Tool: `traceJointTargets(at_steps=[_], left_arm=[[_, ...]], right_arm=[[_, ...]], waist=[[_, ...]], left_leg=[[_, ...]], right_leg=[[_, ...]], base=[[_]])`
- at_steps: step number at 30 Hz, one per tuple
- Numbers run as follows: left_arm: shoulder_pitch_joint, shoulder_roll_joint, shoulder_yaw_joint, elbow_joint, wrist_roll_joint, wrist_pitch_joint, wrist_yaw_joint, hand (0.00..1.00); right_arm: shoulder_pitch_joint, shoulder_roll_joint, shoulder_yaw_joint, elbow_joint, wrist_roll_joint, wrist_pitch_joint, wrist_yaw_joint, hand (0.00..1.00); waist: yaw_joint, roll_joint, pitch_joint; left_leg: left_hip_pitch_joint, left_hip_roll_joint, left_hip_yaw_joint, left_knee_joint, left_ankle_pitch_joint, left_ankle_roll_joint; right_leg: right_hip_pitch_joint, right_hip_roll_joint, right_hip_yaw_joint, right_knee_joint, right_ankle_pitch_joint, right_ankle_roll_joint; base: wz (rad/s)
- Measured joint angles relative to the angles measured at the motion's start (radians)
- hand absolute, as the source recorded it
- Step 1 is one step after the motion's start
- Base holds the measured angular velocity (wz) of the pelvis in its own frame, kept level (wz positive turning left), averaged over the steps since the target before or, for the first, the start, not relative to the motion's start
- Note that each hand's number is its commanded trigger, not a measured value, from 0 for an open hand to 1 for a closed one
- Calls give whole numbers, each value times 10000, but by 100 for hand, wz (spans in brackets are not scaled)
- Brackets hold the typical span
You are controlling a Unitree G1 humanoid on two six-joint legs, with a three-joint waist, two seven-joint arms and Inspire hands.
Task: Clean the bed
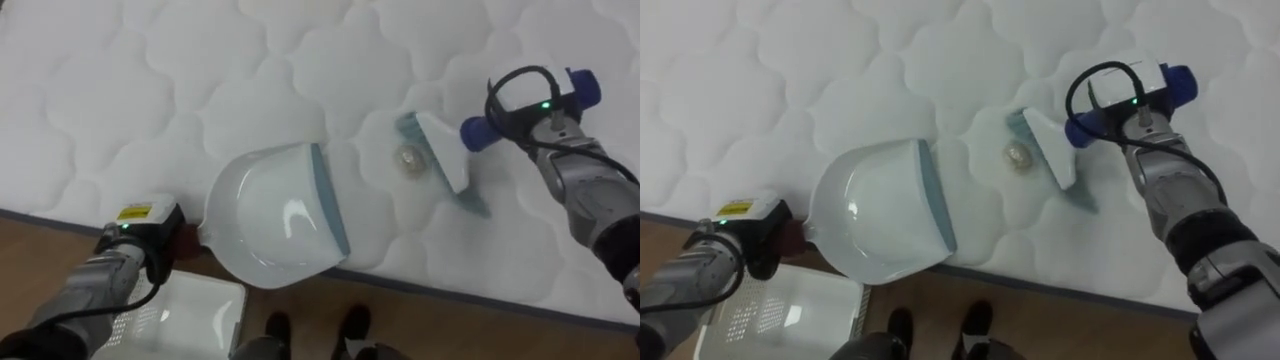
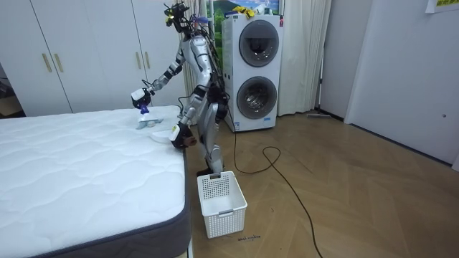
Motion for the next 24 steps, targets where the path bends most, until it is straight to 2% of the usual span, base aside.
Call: traceJointTargets(at_steps=[10,16,24], left_arm=[[-19,0,-12,54,154,4,-58,100],[-98,1,-88,174,166,51,-82,100],[-97,1,-201,276,325,109,-78,100]], right_arm=[[87,188,329,-614,6,-6,572,100],[104,350,446,-739,623,-39,655,100],[111,483,445,-747,1210,-214,898,100]], waist=[[28,43,-24],[20,71,-37],[-10,232,-128]], left_leg=[[76,-2,6,64,-2,0],[130,3,35,92,0,-3],[127,-26,23,132,1,-1]], right_leg=[[-4,-57,-39,213,1,-2],[2,-70,0,339,0,-4],[40,-119,-51,344,-13,-24]], base=[[0],[-2],[0]])
